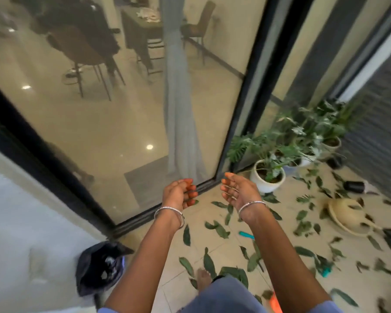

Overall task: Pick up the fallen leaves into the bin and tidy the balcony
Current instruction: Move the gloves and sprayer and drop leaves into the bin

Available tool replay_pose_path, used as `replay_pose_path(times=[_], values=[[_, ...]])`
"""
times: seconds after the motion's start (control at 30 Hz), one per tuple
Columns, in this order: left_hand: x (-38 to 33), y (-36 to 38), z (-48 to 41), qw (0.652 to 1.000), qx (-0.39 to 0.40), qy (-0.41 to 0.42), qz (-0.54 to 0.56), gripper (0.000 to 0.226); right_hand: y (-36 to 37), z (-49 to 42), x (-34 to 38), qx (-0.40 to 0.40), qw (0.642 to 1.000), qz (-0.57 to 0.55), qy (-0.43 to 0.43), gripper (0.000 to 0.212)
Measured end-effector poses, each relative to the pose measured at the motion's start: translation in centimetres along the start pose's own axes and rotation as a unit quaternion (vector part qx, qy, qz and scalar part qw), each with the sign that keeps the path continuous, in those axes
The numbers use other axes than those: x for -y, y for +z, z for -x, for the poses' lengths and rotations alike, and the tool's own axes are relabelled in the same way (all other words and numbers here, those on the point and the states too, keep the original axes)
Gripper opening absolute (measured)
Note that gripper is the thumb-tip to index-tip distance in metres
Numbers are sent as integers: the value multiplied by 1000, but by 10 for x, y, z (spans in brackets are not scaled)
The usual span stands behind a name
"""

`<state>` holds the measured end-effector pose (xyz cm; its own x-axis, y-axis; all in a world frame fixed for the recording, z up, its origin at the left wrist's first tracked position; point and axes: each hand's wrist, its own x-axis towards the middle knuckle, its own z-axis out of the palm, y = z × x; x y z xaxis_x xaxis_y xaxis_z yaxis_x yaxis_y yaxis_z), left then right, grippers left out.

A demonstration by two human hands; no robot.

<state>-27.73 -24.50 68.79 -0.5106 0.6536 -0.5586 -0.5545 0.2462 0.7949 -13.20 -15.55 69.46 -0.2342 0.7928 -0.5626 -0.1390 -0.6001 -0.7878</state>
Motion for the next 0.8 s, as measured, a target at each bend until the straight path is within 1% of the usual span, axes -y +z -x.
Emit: replay_pose_path(times=[0.2, 0.43, 0.6, 0.8], values=[[17, 110, -4, 992, 100, -29, -68, 14, -108, 0, 40, -107, 990, -87, -29, 15], [56, 257, -19, 970, 192, -71, -133, 12, -240, -20, 94, -219, 960, -168, -51, 19], [84, 353, -21, 957, 232, -78, -159, 8, -321, -36, 133, -265, 939, -207, -80, 17], [116, 462, -15, 940, 273, -96, -181, 9, -410, -45, 177, -291, 922, -236, -97, 19]])
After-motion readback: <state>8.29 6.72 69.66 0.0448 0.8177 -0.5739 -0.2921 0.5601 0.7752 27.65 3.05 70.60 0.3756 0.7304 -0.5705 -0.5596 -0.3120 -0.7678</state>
